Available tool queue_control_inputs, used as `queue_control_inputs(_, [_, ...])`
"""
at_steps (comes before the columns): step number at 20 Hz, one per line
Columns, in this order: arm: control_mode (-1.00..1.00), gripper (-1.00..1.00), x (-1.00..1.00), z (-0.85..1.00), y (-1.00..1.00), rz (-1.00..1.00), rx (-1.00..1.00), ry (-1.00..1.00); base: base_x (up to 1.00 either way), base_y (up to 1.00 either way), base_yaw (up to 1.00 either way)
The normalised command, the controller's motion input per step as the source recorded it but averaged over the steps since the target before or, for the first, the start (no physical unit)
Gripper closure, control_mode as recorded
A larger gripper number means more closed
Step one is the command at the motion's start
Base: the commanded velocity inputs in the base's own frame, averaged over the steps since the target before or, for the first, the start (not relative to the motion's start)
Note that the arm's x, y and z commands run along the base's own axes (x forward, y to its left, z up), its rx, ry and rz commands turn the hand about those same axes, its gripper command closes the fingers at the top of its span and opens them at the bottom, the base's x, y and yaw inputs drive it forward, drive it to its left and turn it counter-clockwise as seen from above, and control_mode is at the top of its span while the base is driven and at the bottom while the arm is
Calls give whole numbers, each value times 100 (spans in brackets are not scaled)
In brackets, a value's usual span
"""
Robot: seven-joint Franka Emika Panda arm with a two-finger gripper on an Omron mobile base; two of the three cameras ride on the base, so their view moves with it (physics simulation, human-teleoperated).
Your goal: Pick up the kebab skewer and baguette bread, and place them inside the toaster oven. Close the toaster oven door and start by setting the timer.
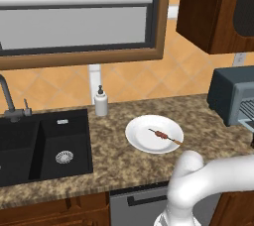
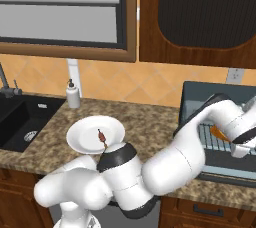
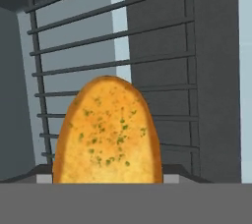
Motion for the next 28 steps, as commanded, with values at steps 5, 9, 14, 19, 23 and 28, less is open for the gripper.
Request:
queue_control_inputs(5, [-100,100,0,0,2,0,0,-7,0,0,0])
queue_control_inputs(9, [-100,100,0,-1,21,0,0,-7,0,0,0])
queue_control_inputs(14, [-100,100,0,-15,48,0,-1,-11,0,0,0])
queue_control_inputs(19, [-100,100,0,-32,65,-1,-4,-5,0,0,0])
queue_control_inputs(23, [-100,100,21,-19,50,-8,-2,-3,0,0,0])
queue_control_inputs(28, [-100,100,25,-2,7,-13,0,-2,0,0,0])
